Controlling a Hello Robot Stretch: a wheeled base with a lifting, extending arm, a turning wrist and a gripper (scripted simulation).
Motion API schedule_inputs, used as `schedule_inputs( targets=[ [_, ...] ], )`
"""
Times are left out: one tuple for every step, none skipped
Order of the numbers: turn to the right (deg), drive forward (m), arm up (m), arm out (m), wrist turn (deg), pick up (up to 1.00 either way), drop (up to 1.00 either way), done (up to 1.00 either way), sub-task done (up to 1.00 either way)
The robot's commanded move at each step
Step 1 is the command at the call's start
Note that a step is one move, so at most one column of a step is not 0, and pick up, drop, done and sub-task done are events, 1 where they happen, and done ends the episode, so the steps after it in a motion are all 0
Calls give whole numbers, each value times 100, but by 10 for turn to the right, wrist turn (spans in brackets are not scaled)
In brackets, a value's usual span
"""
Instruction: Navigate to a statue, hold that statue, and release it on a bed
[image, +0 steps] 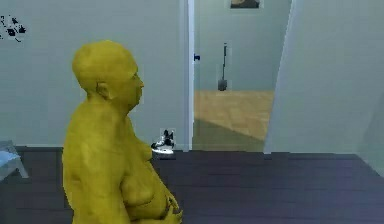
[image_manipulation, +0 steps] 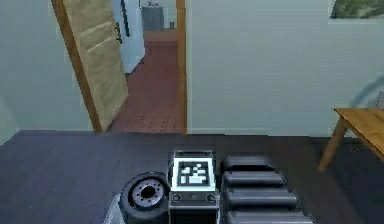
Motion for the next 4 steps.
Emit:
schedule_inputs(
  targets=[
    [0, 30, 0, 0, 0, 0, 0, 0, 0],
    [-450, 0, 0, 0, 0, 0, 0, 0, 0],
    [-240, 0, 0, 0, 0, 0, 0, 0, 0],
    [0, 100, 0, 0, 0, 0, 0, 0, 0]
  ],
)
